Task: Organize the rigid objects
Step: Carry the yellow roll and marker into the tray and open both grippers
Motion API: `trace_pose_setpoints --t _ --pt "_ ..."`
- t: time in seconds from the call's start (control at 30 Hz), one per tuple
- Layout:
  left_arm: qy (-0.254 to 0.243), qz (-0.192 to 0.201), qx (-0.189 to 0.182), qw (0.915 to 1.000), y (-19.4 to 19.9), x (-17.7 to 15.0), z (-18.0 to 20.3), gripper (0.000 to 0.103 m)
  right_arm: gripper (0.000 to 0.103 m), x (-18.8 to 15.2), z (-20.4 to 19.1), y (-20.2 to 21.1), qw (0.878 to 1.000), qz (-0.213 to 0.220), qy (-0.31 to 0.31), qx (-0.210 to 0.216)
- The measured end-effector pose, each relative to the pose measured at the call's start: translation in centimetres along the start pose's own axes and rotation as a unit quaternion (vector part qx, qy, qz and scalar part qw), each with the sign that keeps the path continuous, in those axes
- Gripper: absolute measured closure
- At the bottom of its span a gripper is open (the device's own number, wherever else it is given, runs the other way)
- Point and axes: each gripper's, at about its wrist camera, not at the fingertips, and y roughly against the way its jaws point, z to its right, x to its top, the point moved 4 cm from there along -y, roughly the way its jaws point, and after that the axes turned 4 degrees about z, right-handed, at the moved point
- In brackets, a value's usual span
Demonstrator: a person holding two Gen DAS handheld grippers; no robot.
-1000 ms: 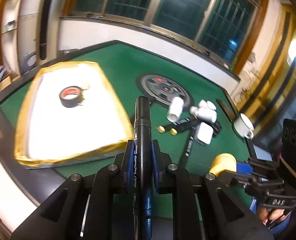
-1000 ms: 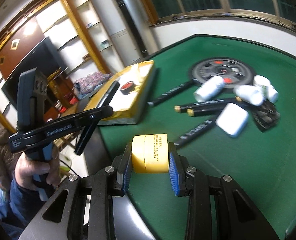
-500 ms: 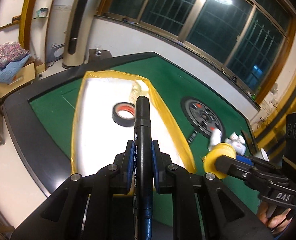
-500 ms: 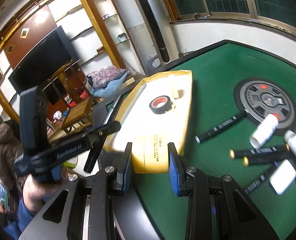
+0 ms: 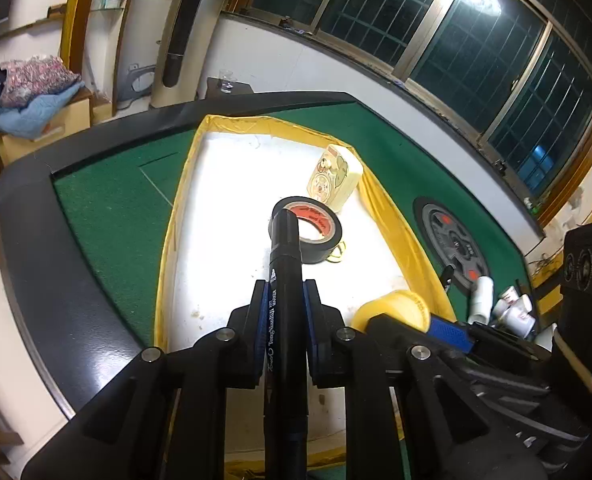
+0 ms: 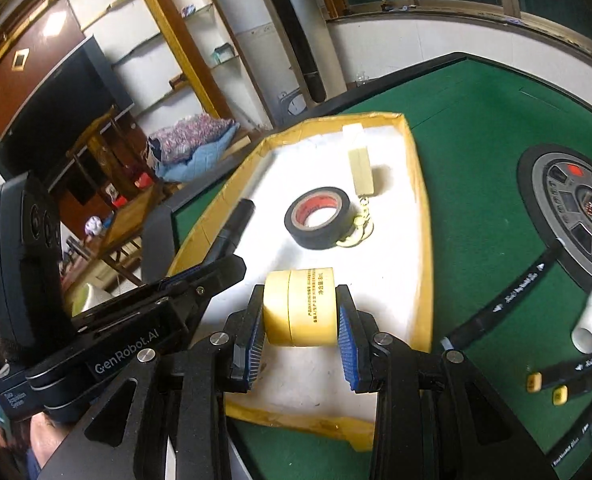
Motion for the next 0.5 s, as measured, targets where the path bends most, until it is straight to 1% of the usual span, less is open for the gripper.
trace_pose_setpoints --t 0.1,0.17,0.23,0.3,0.37,0.5 --pt "-0.007 0.002 0.014 0.9999 0.1 -0.2 0.5 0.089 0.073 -0.4 0.0 -0.5 1.0 -0.009 0.013 -0.006" --pt "-0.013 0.004 0.024 0.9996 -0.1 -0.2 0.5 0.089 0.073 -0.5 0.0 -0.4 0.999 -0.009 0.027 -0.019" --pt "-0.027 0.007 0.04 0.9988 -0.1 -0.3 0.7 0.089 0.073 -0.5 0.1 -0.5 0.999 -0.013 0.035 -0.028" --pt "-0.039 0.002 0.054 0.9978 -0.2 -0.6 1.1 0.089 0.073 -0.6 0.4 -0.7 0.998 -0.022 0.037 -0.035" --pt "-0.038 0.0 0.054 0.9978 -0.1 -0.9 1.2 0.089 0.073 -0.8 0.5 -0.5 0.997 -0.027 0.047 -0.049" --pt "-0.04 -0.015 0.054 0.9976 0.4 -1.3 1.2 0.089 0.073 -1.2 0.4 0.0 0.997 -0.046 0.045 -0.051"
